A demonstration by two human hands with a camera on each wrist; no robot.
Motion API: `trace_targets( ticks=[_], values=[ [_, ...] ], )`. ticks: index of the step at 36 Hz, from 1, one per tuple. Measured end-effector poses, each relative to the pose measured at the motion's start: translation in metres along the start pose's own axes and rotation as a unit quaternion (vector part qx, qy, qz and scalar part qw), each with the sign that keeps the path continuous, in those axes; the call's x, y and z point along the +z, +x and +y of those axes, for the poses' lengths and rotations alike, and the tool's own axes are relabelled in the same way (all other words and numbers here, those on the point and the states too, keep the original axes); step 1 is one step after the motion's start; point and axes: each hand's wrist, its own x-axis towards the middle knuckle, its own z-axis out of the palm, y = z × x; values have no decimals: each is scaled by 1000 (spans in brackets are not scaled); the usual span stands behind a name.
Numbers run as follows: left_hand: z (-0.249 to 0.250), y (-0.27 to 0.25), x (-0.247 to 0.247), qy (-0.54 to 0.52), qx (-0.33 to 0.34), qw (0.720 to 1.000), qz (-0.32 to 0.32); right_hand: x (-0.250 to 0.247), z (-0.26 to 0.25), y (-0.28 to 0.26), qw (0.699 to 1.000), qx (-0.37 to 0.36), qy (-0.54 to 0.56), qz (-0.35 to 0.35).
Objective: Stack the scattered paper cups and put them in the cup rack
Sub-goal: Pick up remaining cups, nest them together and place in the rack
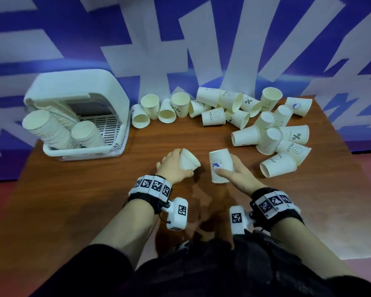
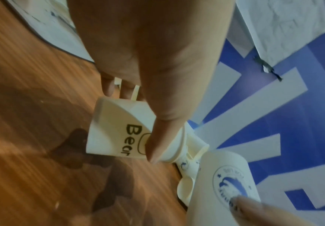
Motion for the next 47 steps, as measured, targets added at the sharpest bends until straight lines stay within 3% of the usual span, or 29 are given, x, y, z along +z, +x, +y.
trace_targets(
  ticks=[11, 23, 31, 39, 47],
  values=[
    [-82, -9, -73, -109, -26, 991, 76, 76, -56, 19, 993, -36, -94, -57],
    [-157, -18, -127, -209, -14, 967, 143, 155, -104, 36, 994, -76, -71, -40],
    [-199, -16, -165, -291, 8, 938, 187, 192, -131, 55, 986, -123, -105, 40],
    [-222, -5, -197, -331, 48, 912, 236, 223, -161, 69, 978, -170, -25, 119],
    [-230, 17, -223, -352, 89, 893, 265, 241, -197, 80, 959, -227, -32, 166]
  ],
)
